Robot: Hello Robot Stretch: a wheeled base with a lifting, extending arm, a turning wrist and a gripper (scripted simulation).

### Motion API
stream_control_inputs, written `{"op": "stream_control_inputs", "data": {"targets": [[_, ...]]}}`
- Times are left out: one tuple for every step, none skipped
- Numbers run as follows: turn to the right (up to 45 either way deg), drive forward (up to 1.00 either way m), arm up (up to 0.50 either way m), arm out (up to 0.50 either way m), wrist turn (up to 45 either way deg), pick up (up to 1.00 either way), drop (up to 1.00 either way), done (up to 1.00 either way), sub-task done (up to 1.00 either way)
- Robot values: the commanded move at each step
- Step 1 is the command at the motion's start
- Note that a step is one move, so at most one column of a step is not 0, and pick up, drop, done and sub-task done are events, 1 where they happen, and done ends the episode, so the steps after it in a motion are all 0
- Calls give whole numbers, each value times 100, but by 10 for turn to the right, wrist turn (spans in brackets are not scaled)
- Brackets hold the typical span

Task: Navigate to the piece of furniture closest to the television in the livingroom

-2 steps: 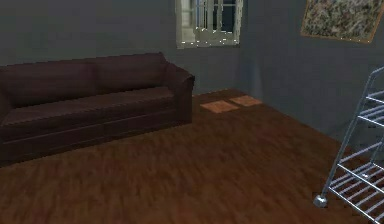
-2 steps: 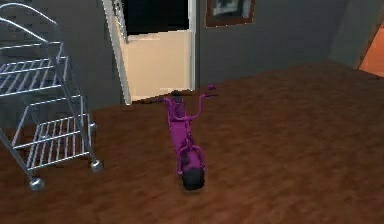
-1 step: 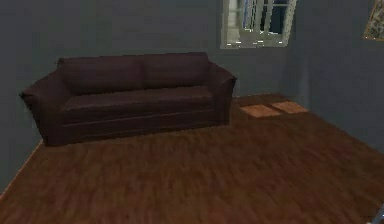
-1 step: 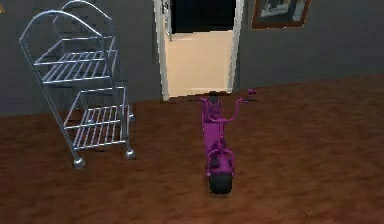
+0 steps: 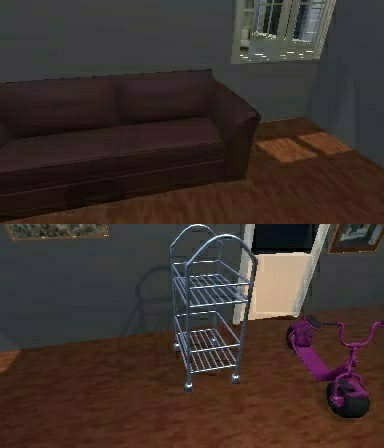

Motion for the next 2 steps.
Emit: {"op": "stream_control_inputs", "data": {"targets": [[-30,0,0,0,0,0,0,0,0],[0,65,0,0,0,0,0,0,0]]}}
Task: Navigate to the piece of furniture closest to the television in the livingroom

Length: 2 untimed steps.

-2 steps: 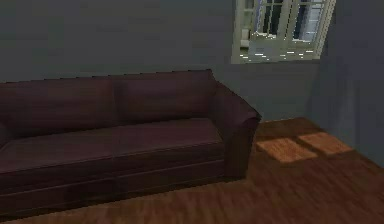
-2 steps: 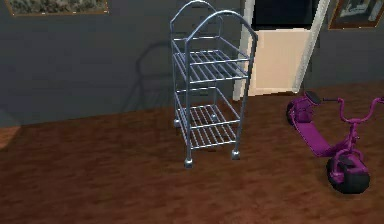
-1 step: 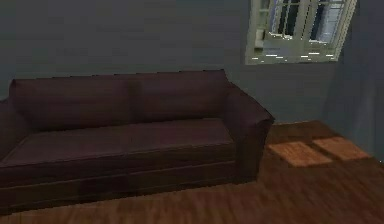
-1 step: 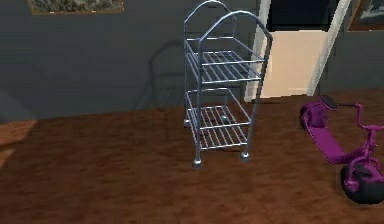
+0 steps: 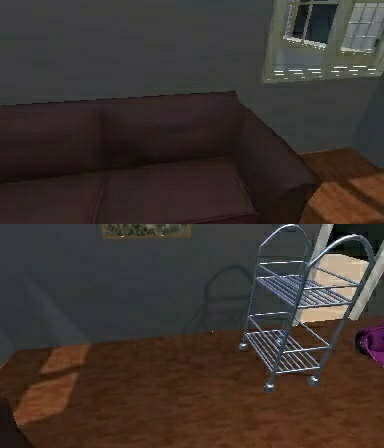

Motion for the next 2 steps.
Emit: {"op": "stream_control_inputs", "data": {"targets": [[450,0,0,0,0,0,0,0,0],[450,0,0,0,0,0,0,0,0]]}}
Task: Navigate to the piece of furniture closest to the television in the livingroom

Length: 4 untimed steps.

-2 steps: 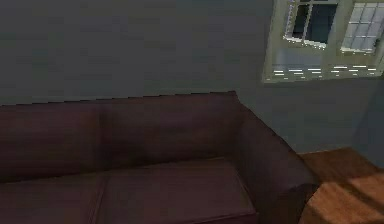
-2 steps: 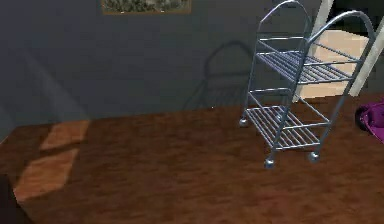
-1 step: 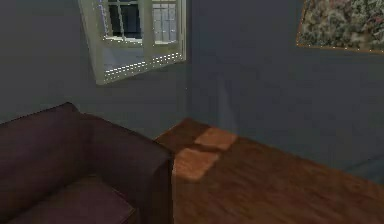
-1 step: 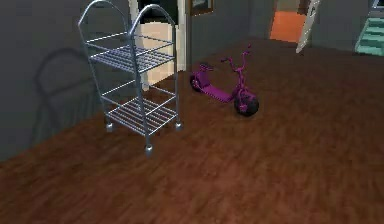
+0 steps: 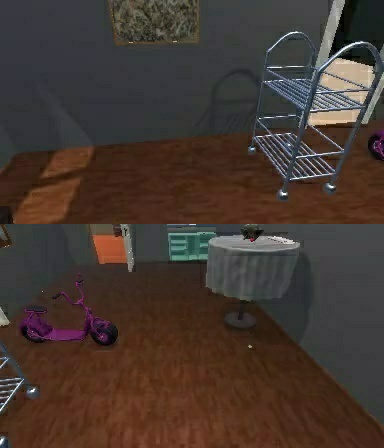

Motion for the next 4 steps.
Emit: {"op": "stream_control_inputs", "data": {"targets": [[450,0,0,0,0,0,0,0,0],[360,0,0,0,0,0,0,0,0],[0,100,0,0,0,0,0,0,0],[0,100,0,0,0,0,0,0,0]]}}
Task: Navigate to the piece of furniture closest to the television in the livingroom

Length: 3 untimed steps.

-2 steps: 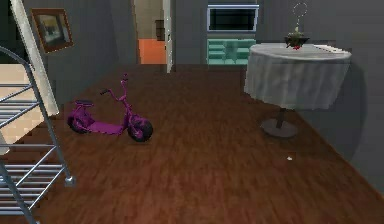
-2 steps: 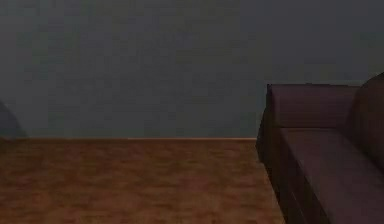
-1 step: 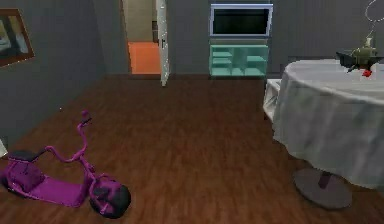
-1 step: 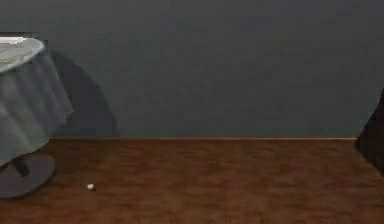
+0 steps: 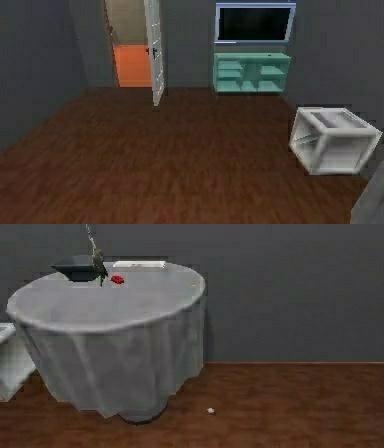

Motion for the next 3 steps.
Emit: {"op": "stream_control_inputs", "data": {"targets": [[0,100,0,0,0,0,0,0,0],[0,100,0,0,0,0,0,0,0],[0,80,0,0,0,0,0,0,0]]}}
